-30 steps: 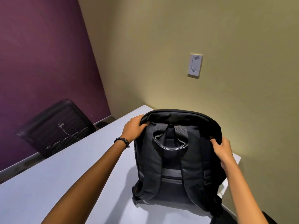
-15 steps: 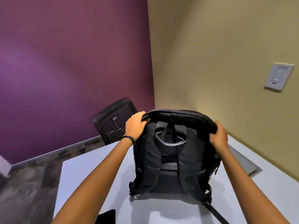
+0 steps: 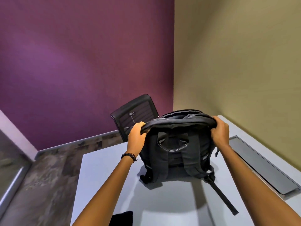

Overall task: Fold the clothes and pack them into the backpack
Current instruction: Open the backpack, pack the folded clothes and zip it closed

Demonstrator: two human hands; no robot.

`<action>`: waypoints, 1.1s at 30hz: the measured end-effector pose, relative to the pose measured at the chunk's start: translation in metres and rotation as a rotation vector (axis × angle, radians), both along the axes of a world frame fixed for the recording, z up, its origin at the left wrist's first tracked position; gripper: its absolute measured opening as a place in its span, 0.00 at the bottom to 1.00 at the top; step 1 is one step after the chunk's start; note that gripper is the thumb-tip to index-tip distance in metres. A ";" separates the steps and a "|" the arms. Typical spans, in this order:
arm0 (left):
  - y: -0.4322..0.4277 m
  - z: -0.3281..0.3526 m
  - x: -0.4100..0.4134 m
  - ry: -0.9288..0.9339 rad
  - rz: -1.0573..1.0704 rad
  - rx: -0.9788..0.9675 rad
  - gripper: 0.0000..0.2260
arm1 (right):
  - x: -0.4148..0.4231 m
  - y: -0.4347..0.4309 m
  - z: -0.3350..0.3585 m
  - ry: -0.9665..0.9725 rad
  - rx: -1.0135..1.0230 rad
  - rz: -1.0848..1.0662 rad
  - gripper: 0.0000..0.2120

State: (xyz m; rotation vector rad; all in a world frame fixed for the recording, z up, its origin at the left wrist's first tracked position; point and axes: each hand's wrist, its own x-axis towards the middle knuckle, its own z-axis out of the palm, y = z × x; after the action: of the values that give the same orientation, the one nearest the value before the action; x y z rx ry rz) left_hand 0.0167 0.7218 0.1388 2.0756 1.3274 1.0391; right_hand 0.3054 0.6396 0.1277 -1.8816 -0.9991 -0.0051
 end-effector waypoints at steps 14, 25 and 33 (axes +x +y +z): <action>-0.066 -0.019 -0.005 0.212 -0.093 0.014 0.08 | 0.007 -0.072 -0.041 0.106 -0.132 0.066 0.26; -0.149 -0.035 -0.025 0.541 -0.488 0.045 0.28 | -0.009 -0.170 -0.079 0.287 -0.196 0.120 0.20; -0.226 -0.095 -0.025 0.816 -0.730 0.237 0.32 | 0.018 -0.256 -0.117 0.209 -0.784 0.137 0.28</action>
State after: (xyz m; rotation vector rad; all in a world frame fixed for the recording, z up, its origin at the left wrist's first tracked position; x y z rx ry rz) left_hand -0.0086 0.4960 0.0437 2.9730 0.5909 0.0060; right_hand 0.3236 0.3837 0.0103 -2.4315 -1.0641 0.7451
